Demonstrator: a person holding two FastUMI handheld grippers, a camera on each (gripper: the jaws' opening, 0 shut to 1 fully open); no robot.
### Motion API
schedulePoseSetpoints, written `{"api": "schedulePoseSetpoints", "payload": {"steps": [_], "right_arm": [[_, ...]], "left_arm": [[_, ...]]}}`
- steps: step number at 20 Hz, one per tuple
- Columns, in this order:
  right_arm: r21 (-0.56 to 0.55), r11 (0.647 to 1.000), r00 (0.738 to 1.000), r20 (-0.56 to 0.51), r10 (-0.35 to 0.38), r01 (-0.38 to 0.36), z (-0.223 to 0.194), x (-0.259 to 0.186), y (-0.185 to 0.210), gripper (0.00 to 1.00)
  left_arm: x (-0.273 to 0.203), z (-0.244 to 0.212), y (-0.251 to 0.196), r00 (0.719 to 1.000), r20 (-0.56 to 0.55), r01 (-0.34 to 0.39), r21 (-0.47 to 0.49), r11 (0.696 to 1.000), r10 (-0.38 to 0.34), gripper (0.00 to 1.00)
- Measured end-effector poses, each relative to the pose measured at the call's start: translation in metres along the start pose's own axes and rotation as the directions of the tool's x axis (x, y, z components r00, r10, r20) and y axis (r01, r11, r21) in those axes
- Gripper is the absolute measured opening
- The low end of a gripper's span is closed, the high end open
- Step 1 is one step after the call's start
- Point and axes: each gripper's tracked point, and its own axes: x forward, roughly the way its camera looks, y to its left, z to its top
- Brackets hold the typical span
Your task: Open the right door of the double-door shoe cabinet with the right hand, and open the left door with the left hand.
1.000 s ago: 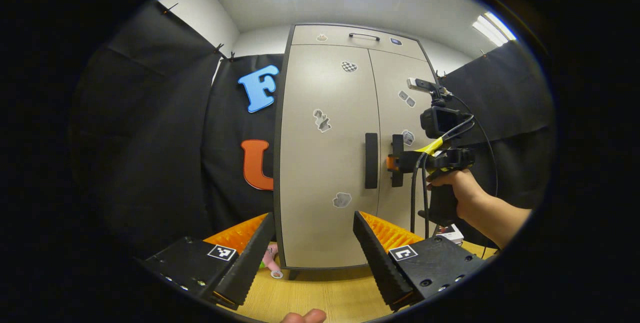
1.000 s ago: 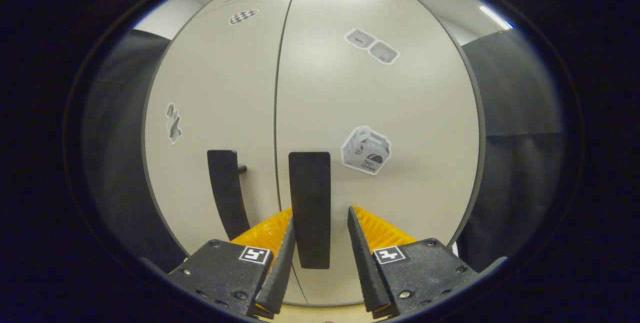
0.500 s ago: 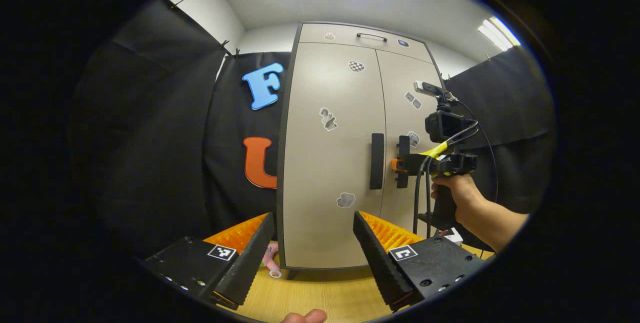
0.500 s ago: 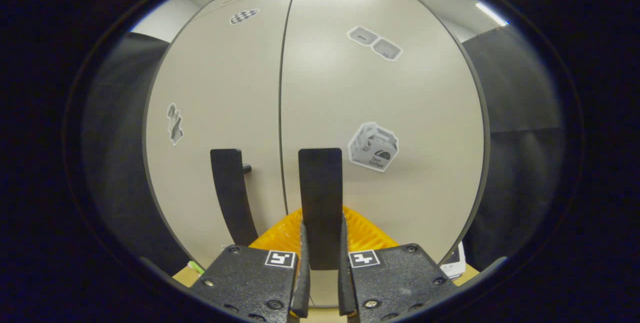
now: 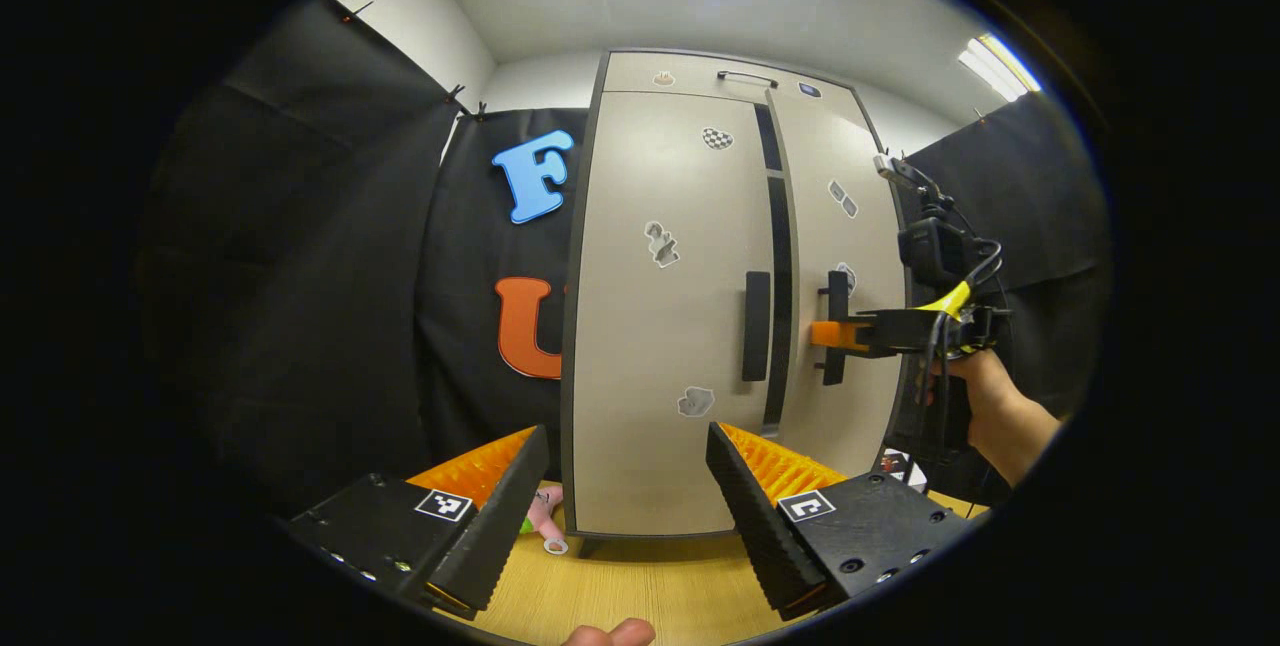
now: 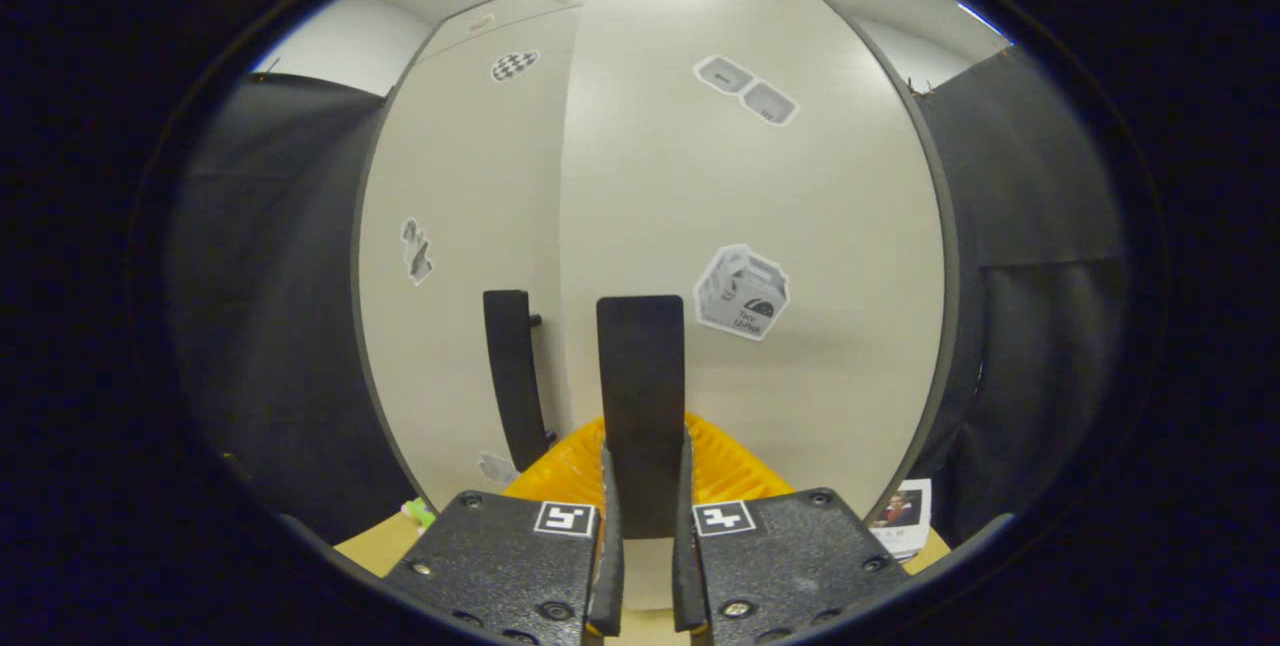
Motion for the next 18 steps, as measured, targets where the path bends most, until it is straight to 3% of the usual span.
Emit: {"api": "schedulePoseSetpoints", "payload": {"steps": [8,18], "right_arm": [[0.006,0.999,0.999,-0.006,0.044,-0.044,-0.007,-0.058,-0.021,0.22],[-0.013,0.999,0.999,-0.006,0.043,-0.044,-0.01,-0.135,-0.082,0.22]], "left_arm": [[0.0,0.0,0.001,1.0,0.0,-0.016,0.008,1.0,0.016,0.95],[-0.002,-0.002,-0.002,1.0,-0.015,-0.006,0.025,1.0,0.007,0.95]]}}
